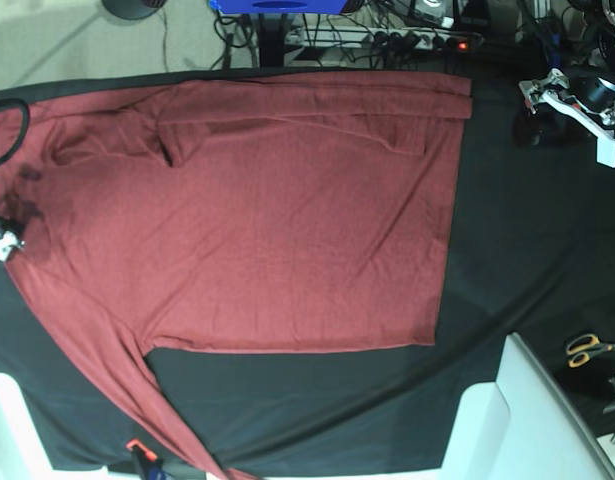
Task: Fold the T-shirt properly
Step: 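Grasp the shirt's side edge with the right gripper and hold it, then move the left gripper down to the opposite side edge and grasp it, then pull the grasped edge with the left gripper while the right gripper holds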
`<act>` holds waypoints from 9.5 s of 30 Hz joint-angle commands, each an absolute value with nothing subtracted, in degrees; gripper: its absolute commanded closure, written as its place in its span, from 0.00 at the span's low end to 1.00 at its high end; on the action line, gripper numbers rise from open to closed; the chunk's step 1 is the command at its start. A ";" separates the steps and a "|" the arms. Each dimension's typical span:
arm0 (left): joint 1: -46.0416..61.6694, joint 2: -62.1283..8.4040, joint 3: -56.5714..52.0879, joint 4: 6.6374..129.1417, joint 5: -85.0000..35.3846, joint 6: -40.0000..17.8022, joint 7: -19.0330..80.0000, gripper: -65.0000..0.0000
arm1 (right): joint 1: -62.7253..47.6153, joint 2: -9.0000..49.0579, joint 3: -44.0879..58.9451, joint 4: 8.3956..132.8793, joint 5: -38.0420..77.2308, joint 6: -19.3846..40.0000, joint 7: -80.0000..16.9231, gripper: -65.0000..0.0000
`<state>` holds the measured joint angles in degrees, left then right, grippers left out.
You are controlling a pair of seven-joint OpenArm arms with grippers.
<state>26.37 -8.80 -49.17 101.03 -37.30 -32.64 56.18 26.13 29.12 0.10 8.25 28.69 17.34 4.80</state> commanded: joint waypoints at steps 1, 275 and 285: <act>26.51 -9.63 -49.54 101.85 -38.20 -32.84 55.25 0.07 | 27.38 30.11 -0.04 8.84 29.05 17.54 5.41 0.47; -32.31 -10.77 -34.77 29.14 -6.37 -24.57 36.09 0.08 | 25.45 21.85 11.03 31.78 3.74 12.18 -14.81 1.00; -32.84 -10.24 -34.77 28.97 -6.11 -24.57 34.51 0.70 | 25.54 21.85 11.03 31.78 3.74 12.18 -14.64 1.00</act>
